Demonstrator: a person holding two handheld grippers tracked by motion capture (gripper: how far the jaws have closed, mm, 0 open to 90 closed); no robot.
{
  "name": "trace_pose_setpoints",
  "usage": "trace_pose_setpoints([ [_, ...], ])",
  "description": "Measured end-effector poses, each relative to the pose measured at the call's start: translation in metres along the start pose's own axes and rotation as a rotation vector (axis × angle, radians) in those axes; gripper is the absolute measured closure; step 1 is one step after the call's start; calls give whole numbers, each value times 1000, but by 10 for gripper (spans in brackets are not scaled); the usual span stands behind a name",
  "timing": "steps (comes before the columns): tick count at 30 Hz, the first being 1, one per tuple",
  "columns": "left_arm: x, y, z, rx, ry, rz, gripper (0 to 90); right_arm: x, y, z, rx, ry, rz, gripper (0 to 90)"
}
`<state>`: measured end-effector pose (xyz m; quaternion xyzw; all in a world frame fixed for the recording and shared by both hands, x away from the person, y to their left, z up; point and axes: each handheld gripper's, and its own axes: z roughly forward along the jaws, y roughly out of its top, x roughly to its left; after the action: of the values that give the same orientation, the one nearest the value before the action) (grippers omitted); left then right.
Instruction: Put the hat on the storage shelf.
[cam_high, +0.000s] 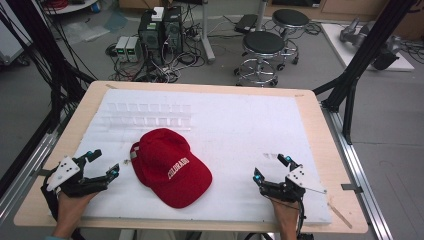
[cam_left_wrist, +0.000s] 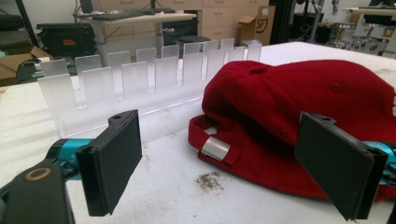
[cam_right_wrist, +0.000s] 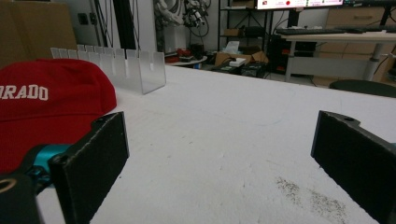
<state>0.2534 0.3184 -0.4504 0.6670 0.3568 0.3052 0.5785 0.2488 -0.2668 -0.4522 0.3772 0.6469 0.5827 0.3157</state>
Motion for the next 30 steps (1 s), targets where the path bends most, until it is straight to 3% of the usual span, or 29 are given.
trace_pose_setpoints([
  [30,2,0,0,-4,-16,-12,153,0,0,1,9,-1,-6,30],
])
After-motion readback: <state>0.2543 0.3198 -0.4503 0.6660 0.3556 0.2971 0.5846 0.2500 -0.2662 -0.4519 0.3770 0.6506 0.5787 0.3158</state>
